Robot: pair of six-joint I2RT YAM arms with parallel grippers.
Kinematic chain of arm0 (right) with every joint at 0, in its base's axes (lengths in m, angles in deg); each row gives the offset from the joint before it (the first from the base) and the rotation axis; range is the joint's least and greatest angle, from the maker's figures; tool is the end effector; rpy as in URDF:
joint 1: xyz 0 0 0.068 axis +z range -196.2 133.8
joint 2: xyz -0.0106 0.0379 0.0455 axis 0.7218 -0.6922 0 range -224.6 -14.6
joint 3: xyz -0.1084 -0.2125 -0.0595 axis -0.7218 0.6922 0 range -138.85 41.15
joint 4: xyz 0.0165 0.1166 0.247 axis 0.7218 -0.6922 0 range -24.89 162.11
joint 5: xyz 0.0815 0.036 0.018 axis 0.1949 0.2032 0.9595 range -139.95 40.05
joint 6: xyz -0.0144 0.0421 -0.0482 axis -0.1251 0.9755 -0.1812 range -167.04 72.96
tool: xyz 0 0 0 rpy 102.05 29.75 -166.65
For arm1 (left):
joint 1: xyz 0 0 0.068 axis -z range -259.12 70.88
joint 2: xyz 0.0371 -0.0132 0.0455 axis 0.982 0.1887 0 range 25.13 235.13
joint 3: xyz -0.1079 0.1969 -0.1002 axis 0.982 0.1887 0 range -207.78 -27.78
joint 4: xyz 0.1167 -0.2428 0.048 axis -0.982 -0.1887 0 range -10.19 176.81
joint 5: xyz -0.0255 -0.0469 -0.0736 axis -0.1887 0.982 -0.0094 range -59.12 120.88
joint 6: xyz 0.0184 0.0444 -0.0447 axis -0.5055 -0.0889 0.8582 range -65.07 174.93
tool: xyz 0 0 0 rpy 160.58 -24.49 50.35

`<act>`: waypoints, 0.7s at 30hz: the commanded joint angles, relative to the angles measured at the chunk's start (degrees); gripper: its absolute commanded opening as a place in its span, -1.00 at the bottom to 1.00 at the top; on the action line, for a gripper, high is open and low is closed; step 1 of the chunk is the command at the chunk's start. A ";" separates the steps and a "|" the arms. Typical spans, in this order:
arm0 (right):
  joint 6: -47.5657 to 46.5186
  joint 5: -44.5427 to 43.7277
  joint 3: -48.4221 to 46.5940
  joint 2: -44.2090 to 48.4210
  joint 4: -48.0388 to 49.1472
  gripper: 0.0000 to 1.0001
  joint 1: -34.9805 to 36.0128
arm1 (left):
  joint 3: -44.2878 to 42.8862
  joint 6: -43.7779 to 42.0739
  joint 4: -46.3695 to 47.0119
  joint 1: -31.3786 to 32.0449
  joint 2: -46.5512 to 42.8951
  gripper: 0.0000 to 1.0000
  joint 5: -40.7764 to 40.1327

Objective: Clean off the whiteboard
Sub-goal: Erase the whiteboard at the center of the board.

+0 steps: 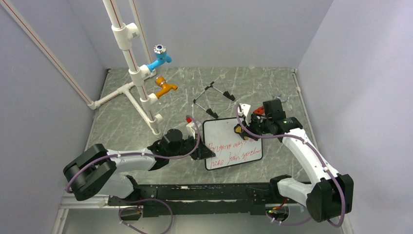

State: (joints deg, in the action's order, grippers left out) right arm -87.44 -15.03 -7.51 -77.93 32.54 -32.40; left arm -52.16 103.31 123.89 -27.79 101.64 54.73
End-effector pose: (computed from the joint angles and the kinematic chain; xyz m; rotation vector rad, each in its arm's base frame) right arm 0.2326 0.0875 0.2228 -1.2832 1.9839 0.5449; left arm 0.1634 -0.2377 0.1448 0.3949 2.0955 -1.5203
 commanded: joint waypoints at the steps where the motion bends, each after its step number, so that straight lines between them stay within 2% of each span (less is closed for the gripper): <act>1: 4.65 2.53 -2.97 -0.12 4.00 -1.00 0.28 | -1.57 -3.26 8.95 0.70 -1.42 -1.00 4.27; 3: 8.65 0.20 -3.80 -0.90 8.44 -1.00 -1.57 | -1.46 -3.29 9.19 0.70 -1.45 -1.00 4.33; 6: 9.89 -1.76 -4.11 -2.50 10.70 -1.00 -5.22 | -1.14 -3.34 9.26 0.62 -1.74 -1.00 4.29; 11: 4.60 -0.54 -0.85 -2.84 7.29 -1.00 -10.74 | -0.13 -3.79 8.82 0.38 -3.07 -1.00 3.81; 17: -6.34 9.38 2.65 1.37 -1.99 -1.00 -9.54 | -0.25 -5.02 6.82 0.21 -3.91 -1.00 3.55; 21: -5.42 8.98 2.31 1.61 -1.42 -1.00 -4.87 | 0.00 -4.68 7.96 0.12 -3.44 -1.00 3.83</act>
State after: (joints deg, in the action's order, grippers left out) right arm -89.65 -10.29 -5.13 -77.17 32.78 -41.23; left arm -51.42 101.25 123.56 -27.92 100.28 55.08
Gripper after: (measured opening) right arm 0.007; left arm 0.066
